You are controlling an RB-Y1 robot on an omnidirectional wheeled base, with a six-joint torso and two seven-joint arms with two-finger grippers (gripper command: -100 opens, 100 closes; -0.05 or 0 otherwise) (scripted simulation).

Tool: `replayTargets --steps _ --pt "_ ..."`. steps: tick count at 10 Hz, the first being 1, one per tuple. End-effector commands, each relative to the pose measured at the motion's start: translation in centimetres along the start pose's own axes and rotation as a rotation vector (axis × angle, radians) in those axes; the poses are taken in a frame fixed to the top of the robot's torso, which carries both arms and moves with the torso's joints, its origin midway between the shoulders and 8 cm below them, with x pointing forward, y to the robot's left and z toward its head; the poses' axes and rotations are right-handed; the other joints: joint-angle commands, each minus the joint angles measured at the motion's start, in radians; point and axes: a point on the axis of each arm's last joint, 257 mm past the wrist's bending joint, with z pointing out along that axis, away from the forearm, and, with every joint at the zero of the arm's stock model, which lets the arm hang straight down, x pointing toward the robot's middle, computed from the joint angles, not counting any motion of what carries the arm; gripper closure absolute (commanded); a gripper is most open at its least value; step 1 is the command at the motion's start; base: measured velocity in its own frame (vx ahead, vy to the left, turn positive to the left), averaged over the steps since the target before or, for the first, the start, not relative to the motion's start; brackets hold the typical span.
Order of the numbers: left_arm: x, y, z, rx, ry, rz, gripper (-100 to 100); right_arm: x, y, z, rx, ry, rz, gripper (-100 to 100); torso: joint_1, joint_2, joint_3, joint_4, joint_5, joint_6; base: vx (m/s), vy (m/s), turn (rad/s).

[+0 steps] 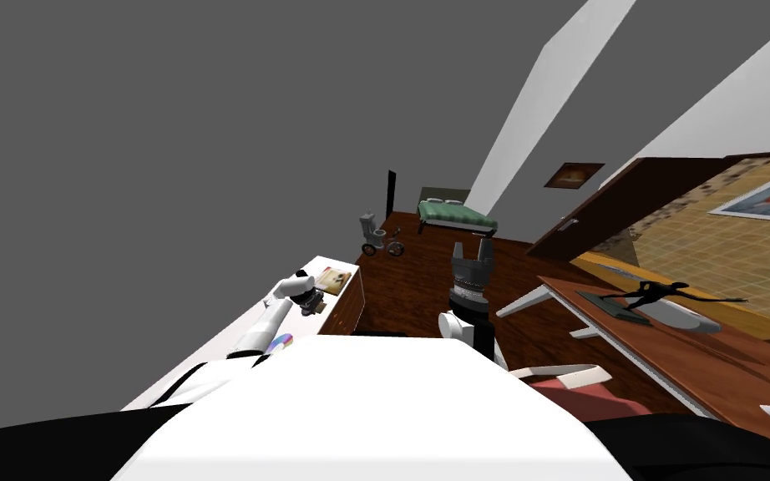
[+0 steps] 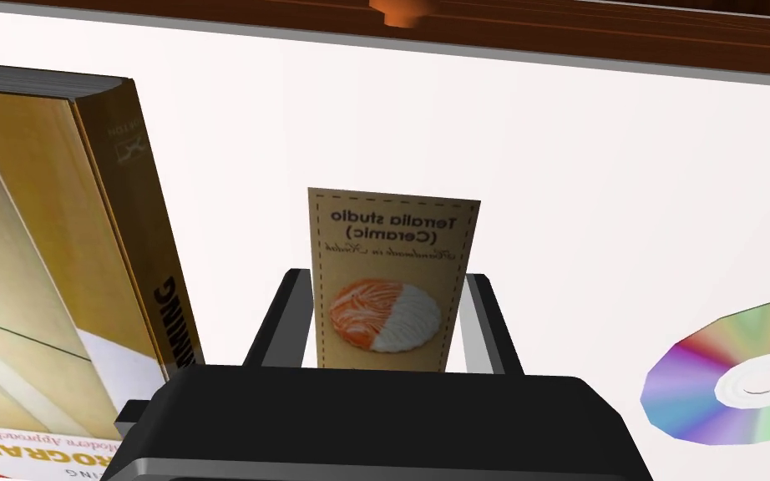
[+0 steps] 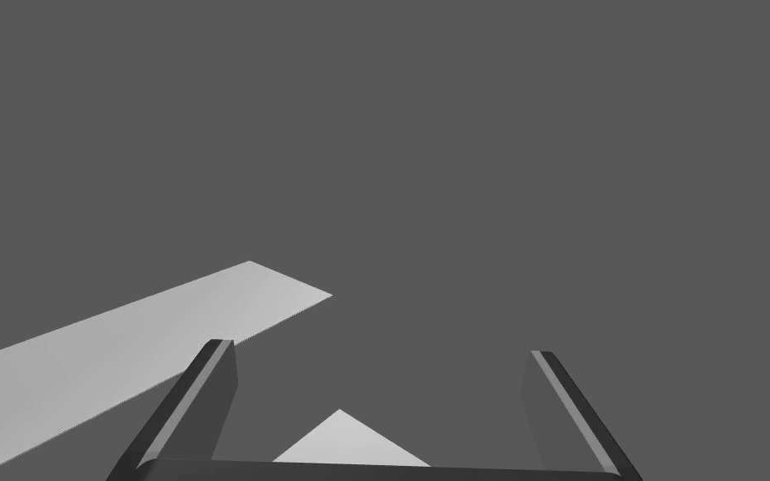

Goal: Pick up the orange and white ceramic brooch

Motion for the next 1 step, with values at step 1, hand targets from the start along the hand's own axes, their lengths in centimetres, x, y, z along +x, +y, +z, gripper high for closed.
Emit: replayTargets --steps 1 --pt "0.0 0.0 0.0 0.0 0.0 0.0 0 0.0 0.0 0.0 0.0 0.0 0.0 0 0.0 0.0 0.0 0.0 0.0 0.0 0.0 0.0 0.0"
